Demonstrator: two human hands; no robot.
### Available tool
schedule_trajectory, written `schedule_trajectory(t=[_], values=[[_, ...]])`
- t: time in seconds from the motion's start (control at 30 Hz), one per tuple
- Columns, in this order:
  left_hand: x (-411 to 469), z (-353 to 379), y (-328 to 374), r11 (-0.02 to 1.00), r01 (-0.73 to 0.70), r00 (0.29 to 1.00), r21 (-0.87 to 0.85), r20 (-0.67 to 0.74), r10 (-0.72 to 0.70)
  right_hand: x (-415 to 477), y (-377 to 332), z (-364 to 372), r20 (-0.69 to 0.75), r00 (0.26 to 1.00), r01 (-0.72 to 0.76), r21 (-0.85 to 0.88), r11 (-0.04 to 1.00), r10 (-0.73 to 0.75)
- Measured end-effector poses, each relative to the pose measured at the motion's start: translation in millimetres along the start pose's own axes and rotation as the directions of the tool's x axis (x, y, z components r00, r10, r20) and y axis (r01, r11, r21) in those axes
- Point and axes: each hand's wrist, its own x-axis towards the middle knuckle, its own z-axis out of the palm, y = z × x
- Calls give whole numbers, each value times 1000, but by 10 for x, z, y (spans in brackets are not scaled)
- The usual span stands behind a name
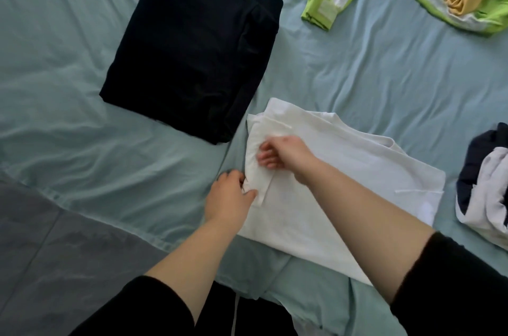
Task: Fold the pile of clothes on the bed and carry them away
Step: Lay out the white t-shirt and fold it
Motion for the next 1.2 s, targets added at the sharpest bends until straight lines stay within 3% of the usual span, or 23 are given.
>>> schedule_trajectory(t=[0.07,0.1,0.2,0.27,0.37,0.47,0.53,0.67,0.77,0.9,1.03,1.2], values=[[1,15,-10,1000,11,1000,-13,-12,-11,138,-134,-119,-96,995,13,151,988,2],[3,15,-10,1000,16,1000,-16,-10,-17,168,-164,-150,-148,988,61,142,988,-39],[-12,-6,-4,1000,19,1000,-10,15,-19,77,-90,-85,-310,920,188,-191,963,-241],[-24,-19,11,999,24,1000,48,12,-25,-36,2,66,-315,895,196,-358,913,-315],[-55,6,39,986,29,999,165,-24,-25,-37,87,369,-266,922,104,-529,842,-281],[-75,35,74,989,27,999,145,-22,-24,69,31,544,-359,899,-29,-618,786,-250],[-86,15,90,998,23,999,63,23,-25,133,-48,532,-405,886,-55,-577,815,-227],[-182,-104,93,991,28,1000,-132,12,-26,99,-91,409,-312,920,131,-329,935,-238],[-348,-187,87,989,-44,998,-139,-56,37,-53,-30,352,-216,955,200,-40,979,-204],[-474,-41,199,995,-50,997,-81,-60,45,-145,215,-46,-142,982,160,263,951,-126],[-577,415,578,996,-81,994,-40,75,84,-251,553,-694,-239,967,159,280,947,-91],[-891,1055,1212,984,-163,946,-74,271,177,-495,918,-1554,-394,902,237,108,966,-177]])
